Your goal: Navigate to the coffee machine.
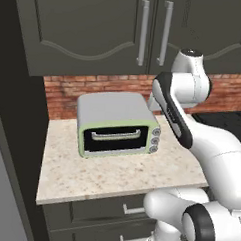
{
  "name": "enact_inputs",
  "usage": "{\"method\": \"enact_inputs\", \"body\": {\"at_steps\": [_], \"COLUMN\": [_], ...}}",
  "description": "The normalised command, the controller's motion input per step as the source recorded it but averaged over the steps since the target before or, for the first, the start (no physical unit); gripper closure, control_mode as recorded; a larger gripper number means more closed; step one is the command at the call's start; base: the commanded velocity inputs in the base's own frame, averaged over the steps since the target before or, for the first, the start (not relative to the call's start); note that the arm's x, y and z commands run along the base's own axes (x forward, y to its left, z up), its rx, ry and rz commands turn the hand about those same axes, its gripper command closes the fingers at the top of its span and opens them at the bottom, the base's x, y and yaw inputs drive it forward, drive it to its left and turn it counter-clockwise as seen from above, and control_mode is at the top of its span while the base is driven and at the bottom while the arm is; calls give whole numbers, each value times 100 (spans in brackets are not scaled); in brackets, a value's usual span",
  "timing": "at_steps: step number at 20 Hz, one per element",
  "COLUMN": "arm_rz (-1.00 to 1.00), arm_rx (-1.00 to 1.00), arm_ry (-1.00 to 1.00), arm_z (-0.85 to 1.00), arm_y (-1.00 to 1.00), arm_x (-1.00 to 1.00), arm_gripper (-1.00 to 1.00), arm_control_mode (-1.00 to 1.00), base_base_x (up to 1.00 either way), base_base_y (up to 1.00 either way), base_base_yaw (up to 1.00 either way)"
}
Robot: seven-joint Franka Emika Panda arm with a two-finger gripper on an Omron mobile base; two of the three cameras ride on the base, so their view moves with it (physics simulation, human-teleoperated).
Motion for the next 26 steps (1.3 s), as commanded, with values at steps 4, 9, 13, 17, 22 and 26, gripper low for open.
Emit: {"method": "enact_inputs", "body": {"at_steps": [4,9,13,17,22,26], "arm_rz": [0,0,0,0,0,0], "arm_rx": [0,0,-1,-2,0,0], "arm_ry": [-1,0,0,0,0,0], "arm_z": [-1,-18,-33,-18,0,0], "arm_y": [0,0,0,0,0,0], "arm_x": [-32,-70,-80,-31,0,0], "arm_gripper": [-100,-100,-100,-100,-100,-100], "arm_control_mode": [-100,-100,-100,100,100,100], "base_base_x": [0,0,0,-28,-63,-76], "base_base_y": [0,0,0,0,0,-18], "base_base_yaw": [0,0,0,0,1,-4]}}
